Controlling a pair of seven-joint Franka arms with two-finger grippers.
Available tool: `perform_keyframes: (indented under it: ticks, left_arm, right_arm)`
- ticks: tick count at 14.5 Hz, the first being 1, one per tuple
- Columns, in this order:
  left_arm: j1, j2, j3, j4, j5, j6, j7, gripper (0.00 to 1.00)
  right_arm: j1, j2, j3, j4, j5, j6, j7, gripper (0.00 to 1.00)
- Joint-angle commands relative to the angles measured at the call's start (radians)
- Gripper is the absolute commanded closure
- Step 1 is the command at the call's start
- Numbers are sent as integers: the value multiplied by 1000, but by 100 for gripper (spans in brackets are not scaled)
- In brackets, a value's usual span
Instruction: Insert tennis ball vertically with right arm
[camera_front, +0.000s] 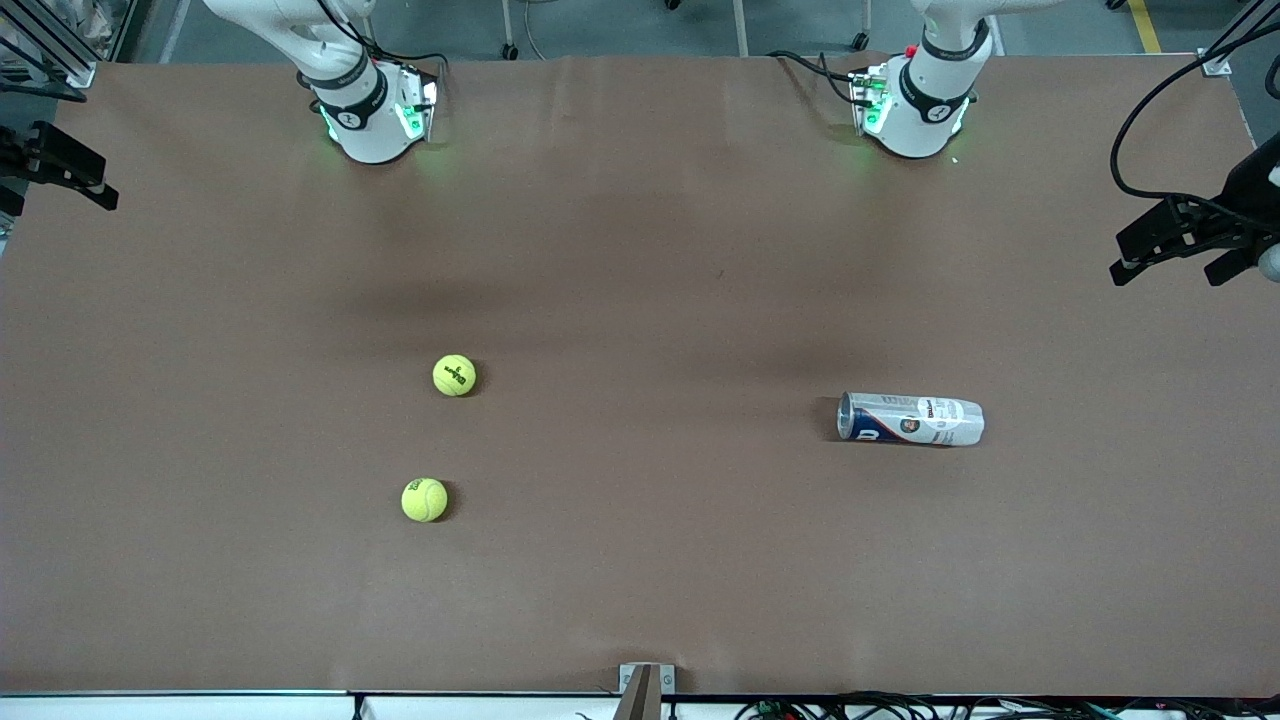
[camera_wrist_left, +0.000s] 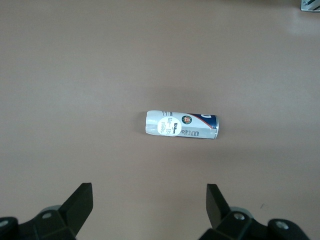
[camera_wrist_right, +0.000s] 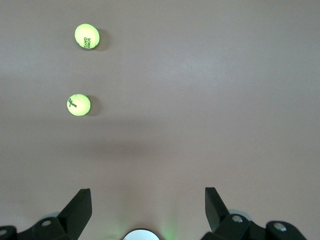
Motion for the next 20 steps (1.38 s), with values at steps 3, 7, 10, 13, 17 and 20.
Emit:
perform_keyframes:
  ticks: [3,7,10,13,17,20]
  left_arm:
    - [10,2,-9,14,17,-5,12,0]
    - [5,5,-9,11,17,14,-15,0]
    - [11,2,-10,7,5,11,-46,0]
    - [-6,5,-27,7,2,8,-142,0]
    - [-10,24,-148,2,2,-7,-507,0]
    - [-12,63,-226,1,5,-14,-808,0]
  right_arm:
    - [11,-21,-13,-7,7,-8,-6,0]
    - [8,-12,-13,19,4,-6,-4,0]
    - [4,5,-14,19,4,-3,-1,0]
    - [2,14,-14,17,-4,7,-3,0]
    - [5,56,-14,17,-45,46,-4,0]
    - [-1,87,-14,19,-57,76,-6,0]
